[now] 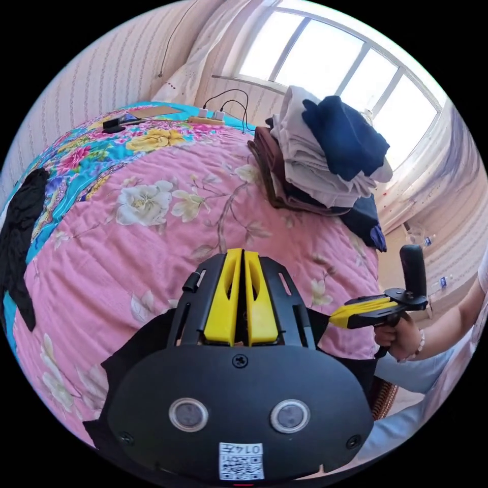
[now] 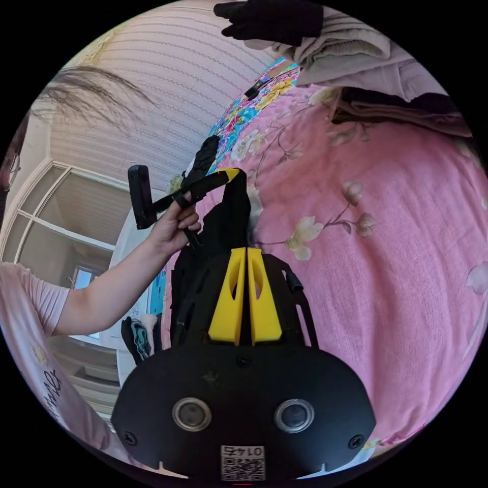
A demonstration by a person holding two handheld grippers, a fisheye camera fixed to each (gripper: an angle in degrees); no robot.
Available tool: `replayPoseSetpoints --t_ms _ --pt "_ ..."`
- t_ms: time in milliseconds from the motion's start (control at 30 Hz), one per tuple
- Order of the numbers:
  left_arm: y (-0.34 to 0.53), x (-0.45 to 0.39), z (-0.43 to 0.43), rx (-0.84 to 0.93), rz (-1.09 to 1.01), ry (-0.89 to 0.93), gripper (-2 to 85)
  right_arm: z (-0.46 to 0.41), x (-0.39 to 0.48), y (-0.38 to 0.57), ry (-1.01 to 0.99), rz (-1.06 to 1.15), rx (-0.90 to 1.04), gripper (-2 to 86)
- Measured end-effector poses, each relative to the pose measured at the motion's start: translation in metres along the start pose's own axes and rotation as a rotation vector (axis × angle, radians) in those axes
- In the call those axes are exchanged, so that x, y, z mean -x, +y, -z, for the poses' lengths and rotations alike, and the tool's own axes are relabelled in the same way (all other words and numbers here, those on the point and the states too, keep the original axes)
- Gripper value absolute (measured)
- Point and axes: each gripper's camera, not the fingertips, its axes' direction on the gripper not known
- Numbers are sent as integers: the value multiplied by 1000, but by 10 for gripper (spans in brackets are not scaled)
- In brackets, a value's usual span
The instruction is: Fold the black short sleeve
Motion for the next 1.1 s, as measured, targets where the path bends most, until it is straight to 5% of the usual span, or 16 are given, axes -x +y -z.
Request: replayPoseSetpoints --t_ms 167,367,600,733,867,1100 --pt "0 27 3 54 134 100 37 -39 5 -9 64 -143 24 0" --pt "67 25 121 -164 177 99 60 -46 44 -32 135 -49 50 3" --pt "283 27 234 -251 639 -313 32 -75 136 -79 173 251 186 7" --pt "377 31 272 -282 866 -471 -4 -172 243 -103 81 537 421 12" --pt "395 28 279 -276 844 -518 7 -277 347 -105 -43 741 592 28" --pt "405 33 257 -151 802 -468 74 -411 421 -111 128 774 779 82"
